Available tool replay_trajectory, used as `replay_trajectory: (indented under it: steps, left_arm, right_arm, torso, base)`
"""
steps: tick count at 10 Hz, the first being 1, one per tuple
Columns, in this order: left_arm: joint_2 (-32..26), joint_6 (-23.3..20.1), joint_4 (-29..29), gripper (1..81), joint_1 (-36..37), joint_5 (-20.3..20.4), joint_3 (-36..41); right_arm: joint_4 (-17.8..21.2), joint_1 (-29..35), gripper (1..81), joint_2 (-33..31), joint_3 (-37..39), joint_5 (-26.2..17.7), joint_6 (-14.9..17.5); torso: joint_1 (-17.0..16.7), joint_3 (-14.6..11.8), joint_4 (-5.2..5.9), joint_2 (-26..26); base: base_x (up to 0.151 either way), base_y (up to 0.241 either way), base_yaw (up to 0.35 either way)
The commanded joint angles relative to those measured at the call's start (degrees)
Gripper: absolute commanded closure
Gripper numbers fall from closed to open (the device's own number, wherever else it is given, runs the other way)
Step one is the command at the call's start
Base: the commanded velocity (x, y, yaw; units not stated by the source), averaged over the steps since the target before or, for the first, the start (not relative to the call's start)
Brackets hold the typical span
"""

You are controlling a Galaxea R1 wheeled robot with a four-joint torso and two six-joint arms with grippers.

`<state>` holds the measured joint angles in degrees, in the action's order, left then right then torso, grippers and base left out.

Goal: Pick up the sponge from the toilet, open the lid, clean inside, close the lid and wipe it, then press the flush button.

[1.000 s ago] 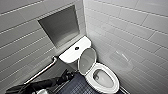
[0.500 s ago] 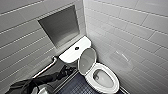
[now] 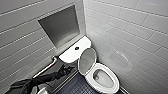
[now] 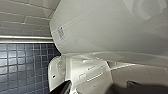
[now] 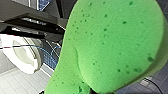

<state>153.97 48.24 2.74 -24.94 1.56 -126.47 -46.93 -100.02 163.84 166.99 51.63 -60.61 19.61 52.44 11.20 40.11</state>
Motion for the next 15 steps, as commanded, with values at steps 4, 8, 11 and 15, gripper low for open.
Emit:
replay_trajectory:
  steps: [4, 8, 11, 15]
  left_arm:
    - [7.1, 0.0, -3.4, 1.0, 6.7, -1.6, -0.2]
    - [0.9, -0.1, -6.1, 1.0, 4.9, -2.9, 10.8]
    - [-9.7, -0.4, -25.0, 1.0, -4.2, -8.5, 27.2]
    - [-19.5, -0.5, -46.1, 1.0, -21.0, -15.9, 40.6]
  right_arm:
    - [-2.8, -3.6, 81.1, 0.0, 1.7, 1.4, 0.1]
    - [-2.2, -2.2, 81.1, 0.6, 2.3, 1.4, 0.0]
    - [-1.8, 0.5, 81.1, -0.1, 3.0, -0.7, -0.5]
    - [-1.7, 2.0, 81.1, 0.5, 2.5, -12.8, -1.1]
  torso:
    - [0.0, 0.0, 0.00, 0.0]
    - [0.0, 0.0, 0.00, 0.0]
    - [0.0, 0.0, 0.00, 0.0]
    - [0.0, 0.0, 0.00, 0.0]
  base:
    - [0.000, 0.000, 0.000]
    - [0.000, 0.000, 0.000]
    - [0.000, 0.000, 0.000]
    - [0.000, 0.000, 0.000]
